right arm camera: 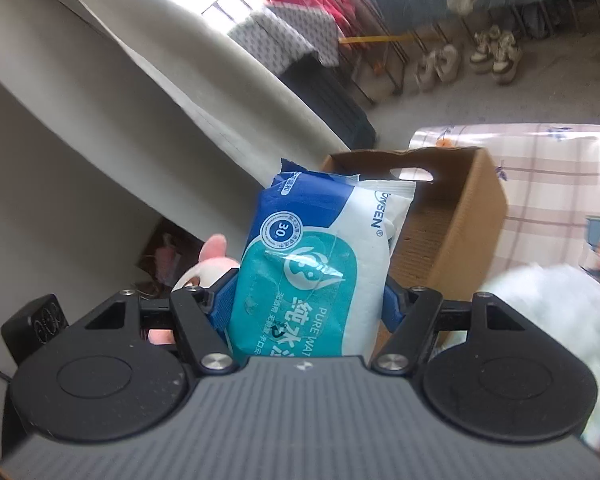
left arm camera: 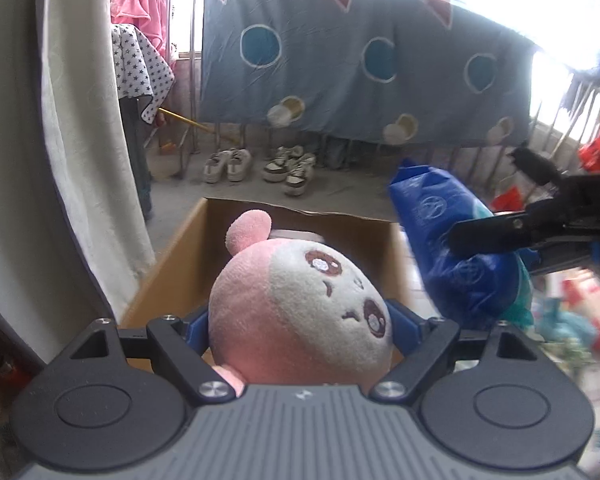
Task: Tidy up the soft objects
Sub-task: 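Lower the wipes pack into the cardboard box and open the right gripper while left gripper carries the plush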
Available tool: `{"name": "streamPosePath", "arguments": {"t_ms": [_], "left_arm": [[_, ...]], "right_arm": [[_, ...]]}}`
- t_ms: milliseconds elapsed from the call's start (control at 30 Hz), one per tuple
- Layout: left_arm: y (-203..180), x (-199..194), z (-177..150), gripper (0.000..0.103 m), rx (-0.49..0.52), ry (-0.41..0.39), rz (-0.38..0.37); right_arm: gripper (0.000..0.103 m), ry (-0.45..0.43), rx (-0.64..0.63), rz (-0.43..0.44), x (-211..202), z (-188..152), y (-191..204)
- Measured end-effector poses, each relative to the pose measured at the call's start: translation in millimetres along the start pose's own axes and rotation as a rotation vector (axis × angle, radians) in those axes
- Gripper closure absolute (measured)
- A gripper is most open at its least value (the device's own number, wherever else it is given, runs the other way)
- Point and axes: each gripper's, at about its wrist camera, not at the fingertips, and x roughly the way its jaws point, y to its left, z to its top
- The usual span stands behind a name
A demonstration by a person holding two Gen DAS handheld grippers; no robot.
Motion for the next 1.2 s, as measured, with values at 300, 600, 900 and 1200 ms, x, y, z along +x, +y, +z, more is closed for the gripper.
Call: {"name": "streamPosePath", "arguments": {"t_ms": [300,600,900,1200], "left_arm": [[34,98,24,0.016,0.083,0.113,0.106],[40,125,22,0.016,0.158,0.164,0.223],[47,121,24,0.016,0.172,0.169,0.239],[79,89,29,0.016,0.104,0.165,0.220]], "right_arm": [[0.035,0.093,-0.004,-0.190,116,52,-9],[0.035,0.178,-0.055,-0.254,188,70,-21],[0.035,0.224,-0.048,-0.315,226,80,-45],[0.035,0.309,0.048,-0.288,295,79,-56]]}}
